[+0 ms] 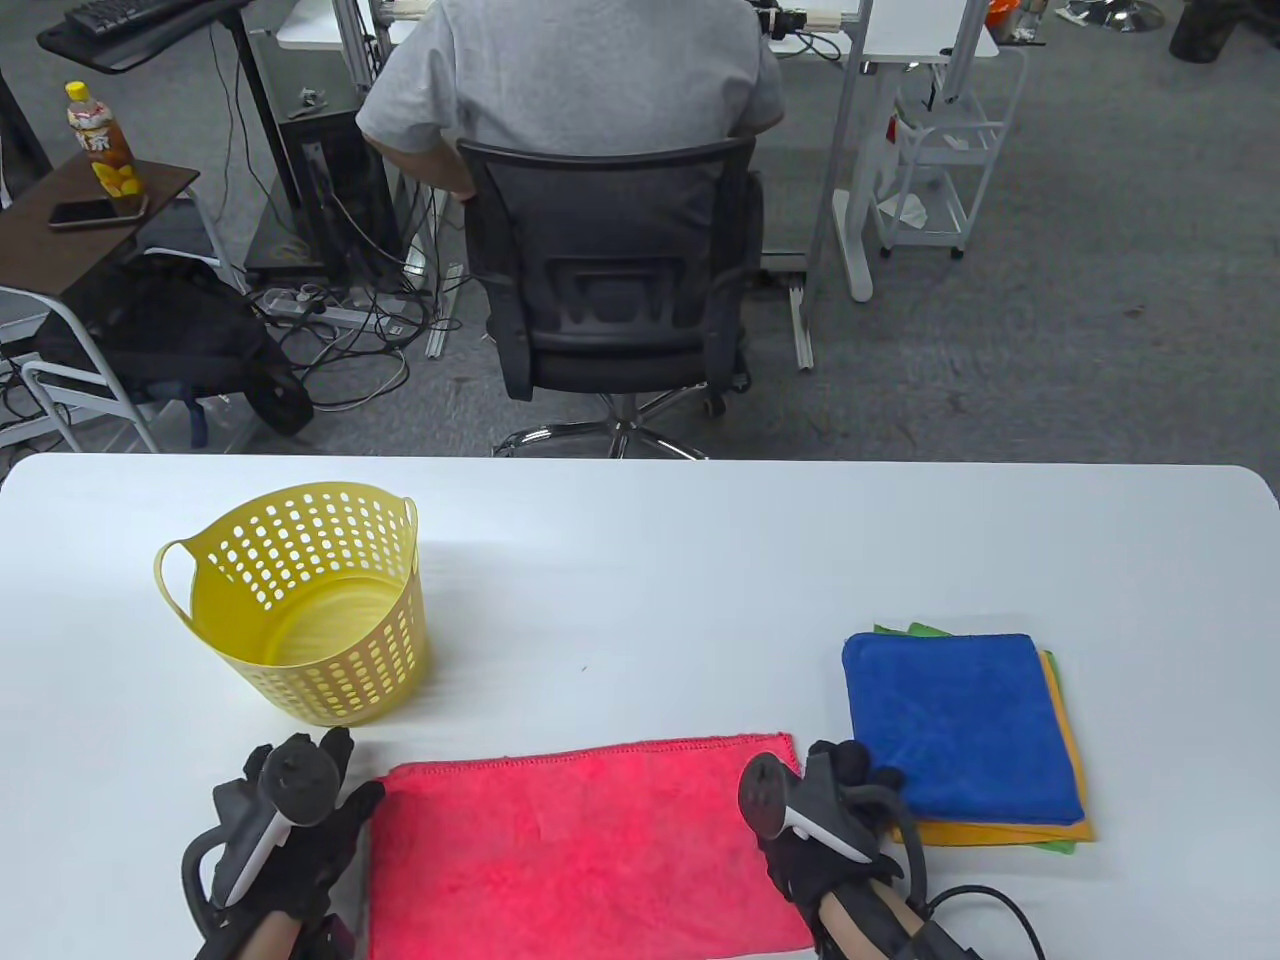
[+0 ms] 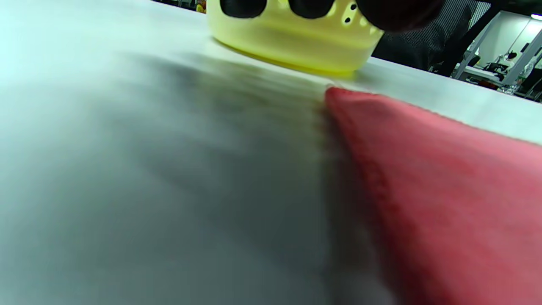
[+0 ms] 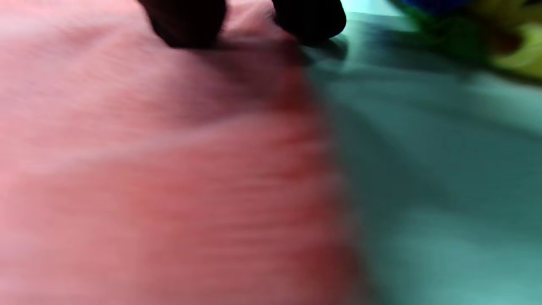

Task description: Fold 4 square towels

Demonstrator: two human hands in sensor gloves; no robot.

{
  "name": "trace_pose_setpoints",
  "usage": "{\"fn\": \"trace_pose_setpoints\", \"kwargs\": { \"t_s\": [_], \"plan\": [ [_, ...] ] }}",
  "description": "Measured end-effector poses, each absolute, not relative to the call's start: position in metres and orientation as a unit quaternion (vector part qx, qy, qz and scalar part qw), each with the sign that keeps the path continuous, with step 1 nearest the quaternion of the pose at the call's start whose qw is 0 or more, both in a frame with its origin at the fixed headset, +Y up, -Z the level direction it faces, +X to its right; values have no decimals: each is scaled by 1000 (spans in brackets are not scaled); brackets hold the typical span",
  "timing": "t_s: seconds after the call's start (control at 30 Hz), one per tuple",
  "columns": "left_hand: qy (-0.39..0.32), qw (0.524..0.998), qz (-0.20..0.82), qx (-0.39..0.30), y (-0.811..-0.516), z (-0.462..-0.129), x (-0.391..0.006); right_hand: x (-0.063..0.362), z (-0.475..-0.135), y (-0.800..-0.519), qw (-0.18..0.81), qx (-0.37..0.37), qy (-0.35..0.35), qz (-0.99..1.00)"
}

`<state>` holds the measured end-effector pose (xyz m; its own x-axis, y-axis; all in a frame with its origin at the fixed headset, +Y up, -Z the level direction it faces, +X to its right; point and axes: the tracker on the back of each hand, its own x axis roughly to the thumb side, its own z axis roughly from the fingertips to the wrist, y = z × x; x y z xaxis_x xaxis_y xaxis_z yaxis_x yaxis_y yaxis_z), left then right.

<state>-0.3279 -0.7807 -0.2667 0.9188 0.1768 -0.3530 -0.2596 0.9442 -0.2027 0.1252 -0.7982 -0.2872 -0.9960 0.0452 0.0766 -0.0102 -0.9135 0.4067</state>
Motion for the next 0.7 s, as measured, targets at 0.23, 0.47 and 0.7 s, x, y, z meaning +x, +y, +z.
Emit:
{"fn": "trace_pose_setpoints", "kwargs": {
  "t_s": [0.23,0.47,0.7],
  "plan": [
    [159,973,119,-114,-778,-263,-330,131,-291,-792,115,32,171,978],
    [147,974,139,-102,-770,-261,-331,157,-291,-761,321,17,100,942],
    [129,975,163,-76,-761,-254,-329,185,-294,-741,346,-34,56,936]
  ]
}}
